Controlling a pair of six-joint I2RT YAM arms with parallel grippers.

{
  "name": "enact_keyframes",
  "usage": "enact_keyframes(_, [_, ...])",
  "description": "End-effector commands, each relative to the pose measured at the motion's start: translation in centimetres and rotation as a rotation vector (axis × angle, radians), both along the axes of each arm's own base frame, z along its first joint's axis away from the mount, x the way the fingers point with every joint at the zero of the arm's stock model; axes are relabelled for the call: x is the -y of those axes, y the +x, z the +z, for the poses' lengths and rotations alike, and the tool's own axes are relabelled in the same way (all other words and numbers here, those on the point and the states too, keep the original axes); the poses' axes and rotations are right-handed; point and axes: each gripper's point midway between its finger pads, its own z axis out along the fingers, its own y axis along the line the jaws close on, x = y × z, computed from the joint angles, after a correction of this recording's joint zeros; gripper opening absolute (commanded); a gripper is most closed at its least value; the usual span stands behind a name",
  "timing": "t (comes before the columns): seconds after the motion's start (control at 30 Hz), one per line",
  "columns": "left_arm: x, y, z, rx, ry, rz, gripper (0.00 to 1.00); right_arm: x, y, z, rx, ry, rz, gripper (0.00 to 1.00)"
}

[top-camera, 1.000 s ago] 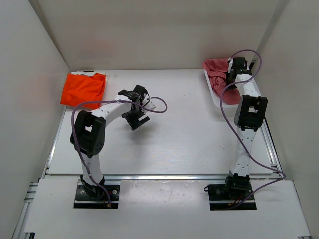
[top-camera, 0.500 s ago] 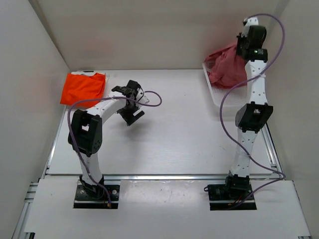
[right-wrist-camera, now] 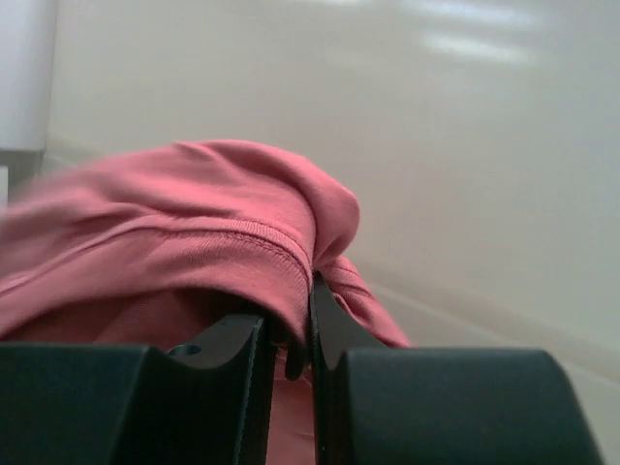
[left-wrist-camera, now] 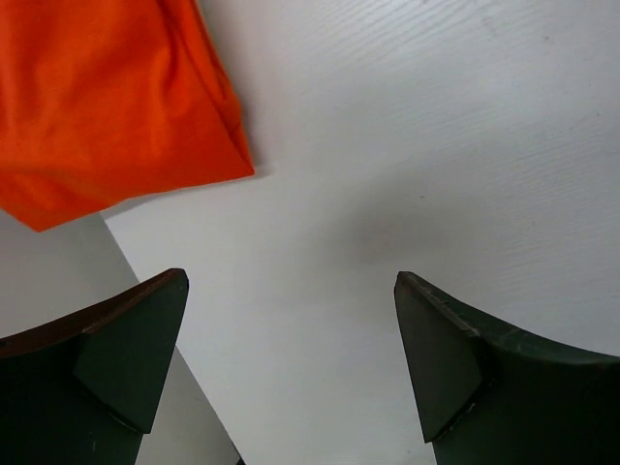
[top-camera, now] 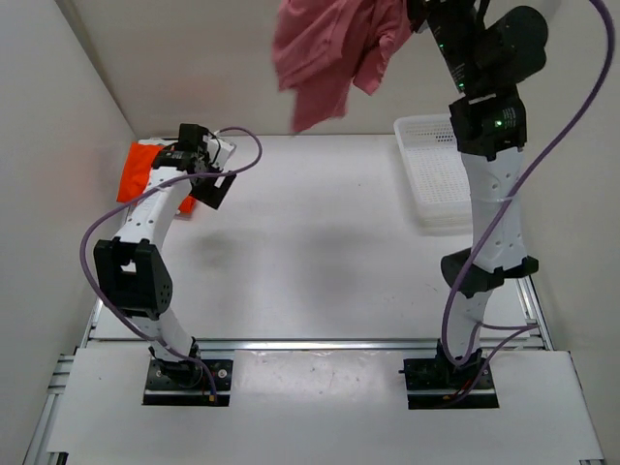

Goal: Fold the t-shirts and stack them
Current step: Move the tshirt to the center of the board, then flatten out the tshirt

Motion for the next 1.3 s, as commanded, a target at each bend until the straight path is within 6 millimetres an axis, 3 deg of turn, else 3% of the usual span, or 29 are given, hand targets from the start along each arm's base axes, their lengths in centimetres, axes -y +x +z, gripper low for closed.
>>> enact_keyframes(0.0, [-0.3,0.4,3.9,0.121,-0.055,-0.007,0.98,-2.6,7.4,-8.9,-0.26,-0.049,-0.008,0.0])
enact_keyframes(0.03, [-0.4,0.4,3.9,0.126,-0.053,-0.009,0.99,-3.3,9.1,-12.2,-0.365,-0.058,-0.004,0.0])
enact_keyframes(0.13, [-0.8,0.5,4.7,0.151,-0.062,0.006,0.98,-4.2,11.7,-19.7,-0.606,-0.072,0.009,0.0])
enact_keyframes(0.17, [-1.2,0.6,4.7,0.154,-0.064,0.02,0.99,-4.9,12.5,-23.0,-0.699,-0.087,0.024,0.06])
enact_keyframes(0.2, [-1.0,0.4,4.5,0.146,-0.068,0.018,0.99,-5.9,12.9,-26.3,-0.781,-0.118,0.045,0.25])
enact_keyframes(0.23, [-0.9,0.4,4.4,0.144,-0.075,0.016,0.99,-6.7,12.7,-27.9,-0.832,-0.128,0.072,0.49])
enact_keyframes(0.27, [-1.2,0.5,4.3,0.142,-0.067,0.025,0.99,-7.2,13.1,-31.2,-0.93,-0.132,0.093,0.62])
enact_keyframes(0.3, [-1.2,0.2,4.0,0.13,-0.061,0.03,0.99,-7.8,13.1,-32.4,-0.962,-0.141,0.106,0.83])
enact_keyframes(0.33, [-1.1,0.4,3.9,0.13,-0.058,0.03,0.99,-8.2,12.6,-33.5,-0.991,-0.173,0.116,0.95])
enact_keyframes(0.37, [-1.0,0.3,4.0,0.129,-0.046,0.022,0.99,-8.7,12.6,-34.6,-1.022,-0.185,0.105,0.97])
enact_keyframes(0.53, [1.6,-0.2,3.8,0.129,0.034,-0.069,0.99,-8.9,12.5,-35.7,-1.054,-0.212,0.099,0.98])
enact_keyframes(0.6, [4.1,-0.9,3.2,0.109,0.036,-0.134,0.98,-8.1,13.1,-35.4,-1.042,-0.205,0.093,0.95])
enact_keyframes(0.73, [9.1,-3.3,-0.1,0.01,0.022,-0.26,0.99,-6.2,13.4,-35.9,-1.076,-0.196,0.083,0.83])
enact_keyframes(0.83, [13.0,-4.8,-1.6,-0.019,-0.012,-0.362,0.99,-5.2,12.5,-35.1,-1.085,-0.198,0.075,0.76])
enact_keyframes(0.93, [16.0,-5.6,-3.0,-0.032,-0.016,-0.449,0.98,-4.3,10.9,-33.5,-1.067,-0.235,0.056,0.75])
enact_keyframes(1.1, [18.7,-4.8,-4.9,-0.045,-0.025,-0.49,0.99,-3.1,6.9,-29.9,-1.03,-0.278,0.108,0.79])
enact_keyframes(1.17, [19.5,-3.9,-5.8,-0.026,-0.013,-0.51,0.99,-2.5,5.9,-30.1,-1.029,-0.334,0.143,0.81])
enact_keyframes(1.27, [19.6,-3.3,-8.3,-0.033,0.055,-0.541,0.98,-1.7,5.3,-32.8,-1.115,-0.383,0.19,0.79])
